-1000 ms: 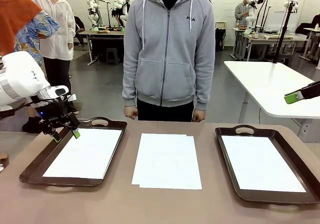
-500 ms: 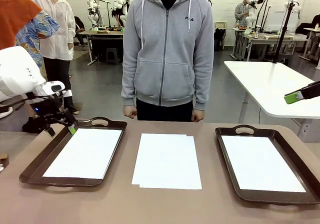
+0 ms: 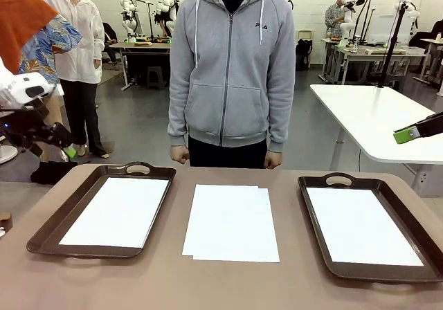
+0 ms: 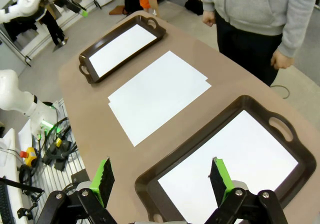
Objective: Sort the A4 documents.
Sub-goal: Receive the A4 Paper.
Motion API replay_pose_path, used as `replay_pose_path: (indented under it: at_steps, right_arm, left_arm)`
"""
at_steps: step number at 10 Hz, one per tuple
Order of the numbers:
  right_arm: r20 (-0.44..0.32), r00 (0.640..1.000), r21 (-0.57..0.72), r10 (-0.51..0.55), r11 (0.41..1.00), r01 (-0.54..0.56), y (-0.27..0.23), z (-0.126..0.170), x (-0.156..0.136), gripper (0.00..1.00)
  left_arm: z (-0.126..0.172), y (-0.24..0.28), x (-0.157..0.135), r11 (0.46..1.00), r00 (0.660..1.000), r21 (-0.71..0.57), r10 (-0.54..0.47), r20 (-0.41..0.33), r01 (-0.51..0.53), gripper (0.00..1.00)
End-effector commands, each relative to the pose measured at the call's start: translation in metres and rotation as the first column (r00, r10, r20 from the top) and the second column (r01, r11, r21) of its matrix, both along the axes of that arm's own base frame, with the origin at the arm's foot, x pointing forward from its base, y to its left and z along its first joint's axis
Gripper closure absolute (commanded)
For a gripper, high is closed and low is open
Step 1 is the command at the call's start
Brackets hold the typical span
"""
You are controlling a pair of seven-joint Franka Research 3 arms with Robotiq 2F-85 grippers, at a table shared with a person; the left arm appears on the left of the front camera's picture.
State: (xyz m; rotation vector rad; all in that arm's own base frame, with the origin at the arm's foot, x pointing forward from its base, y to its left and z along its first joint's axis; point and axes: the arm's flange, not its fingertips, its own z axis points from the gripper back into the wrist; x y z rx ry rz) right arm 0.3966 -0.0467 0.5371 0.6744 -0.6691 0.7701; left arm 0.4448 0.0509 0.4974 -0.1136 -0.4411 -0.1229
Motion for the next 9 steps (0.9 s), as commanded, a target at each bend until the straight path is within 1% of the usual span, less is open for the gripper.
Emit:
replay_pose_path:
  at_steps: [1,2,3,4,5,7,8,9]
  right_arm:
    - [0.002,1.000,0.003,-0.001,1.000,0.001,0.001,0.000,0.000,0.00]
    - [0.002,1.000,0.003,-0.001,1.000,0.001,0.001,0.000,0.000,0.00]
    - [0.002,1.000,0.003,-0.001,1.000,0.001,0.001,0.000,0.000,0.00]
    - [0.002,1.000,0.003,-0.001,1.000,0.001,0.001,0.000,0.000,0.00]
    - [0.002,1.000,0.003,-0.001,1.000,0.001,0.001,0.000,0.000,0.00]
    - [0.002,1.000,0.003,-0.001,1.000,0.001,0.001,0.000,0.000,0.00]
    - [0.002,1.000,0.003,-0.001,1.000,0.001,0.001,0.000,0.000,0.00]
    - [0.002,1.000,0.003,-0.001,1.000,0.001,0.001,0.000,0.000,0.00]
  left_arm:
    - [0.008,-0.011,-0.027,0.985,0.972,-0.099,-0.121,0.204,0.143,0.00]
    - [0.019,-0.009,-0.032,0.961,0.939,-0.153,-0.179,0.292,0.230,0.00]
    - [0.031,-0.007,-0.036,0.936,0.908,-0.175,-0.229,0.352,0.304,0.00]
    - [0.038,-0.002,-0.042,0.886,0.859,-0.220,-0.290,0.423,0.408,0.00]
    - [0.043,0.001,-0.046,0.844,0.821,-0.271,-0.293,0.490,0.462,0.00]
    - [0.047,-0.009,-0.056,0.779,0.758,-0.279,-0.349,0.551,0.562,0.00]
    - [0.048,-0.021,-0.061,0.764,0.727,-0.235,-0.399,0.558,0.601,0.00]
    - [0.051,-0.033,-0.062,0.759,0.706,-0.186,-0.445,0.551,0.624,0.00]
